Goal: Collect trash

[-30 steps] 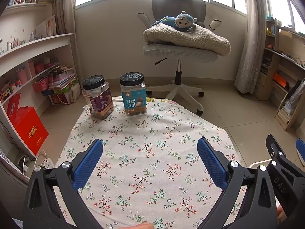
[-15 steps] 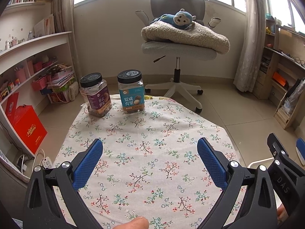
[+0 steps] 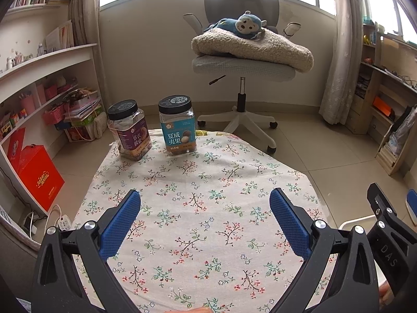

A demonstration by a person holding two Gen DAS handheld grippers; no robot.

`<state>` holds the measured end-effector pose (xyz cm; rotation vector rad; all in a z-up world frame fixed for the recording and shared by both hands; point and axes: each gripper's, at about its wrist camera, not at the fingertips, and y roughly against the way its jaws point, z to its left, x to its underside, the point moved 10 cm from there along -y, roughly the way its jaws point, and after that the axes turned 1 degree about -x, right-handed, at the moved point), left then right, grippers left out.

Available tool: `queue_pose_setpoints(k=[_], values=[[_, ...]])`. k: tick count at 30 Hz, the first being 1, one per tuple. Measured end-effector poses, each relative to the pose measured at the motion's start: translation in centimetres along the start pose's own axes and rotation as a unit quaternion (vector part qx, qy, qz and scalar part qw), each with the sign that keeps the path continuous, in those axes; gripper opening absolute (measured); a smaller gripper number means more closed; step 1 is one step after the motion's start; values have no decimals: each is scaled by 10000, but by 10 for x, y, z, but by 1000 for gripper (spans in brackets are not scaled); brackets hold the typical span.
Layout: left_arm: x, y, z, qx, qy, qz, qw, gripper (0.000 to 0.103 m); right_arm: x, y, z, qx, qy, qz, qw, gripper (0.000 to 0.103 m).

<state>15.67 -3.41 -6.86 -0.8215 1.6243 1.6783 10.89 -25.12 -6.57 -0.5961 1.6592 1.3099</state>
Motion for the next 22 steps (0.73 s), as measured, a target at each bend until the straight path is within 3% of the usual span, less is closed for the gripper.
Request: queue_pose_setpoints(k=[4, 7, 11, 14, 18, 22], values=[[-2, 1, 0, -31, -15, -102, 9999, 95, 1, -1, 0, 2, 2, 7, 10000, 96], [-4, 4, -1, 32, 1, -248, 9997, 83, 0, -1, 0, 1, -3, 1, 10000, 96], [-5, 6, -6, 49, -153, -316, 9994, 81, 2, -3, 0, -21, -34, 58, 10000, 96], [-4, 5, -5, 36, -132, -305, 9994, 82, 1, -2, -2, -21, -48, 34, 10000, 96], [-6, 4, -4, 25, -111, -272, 9996, 97, -1, 0, -4, -7, -65, -15, 10000, 96], [-5, 6, -6, -17, -178, -284, 9994, 97, -1, 0, -5, 11, -63, -32, 10000, 96]])
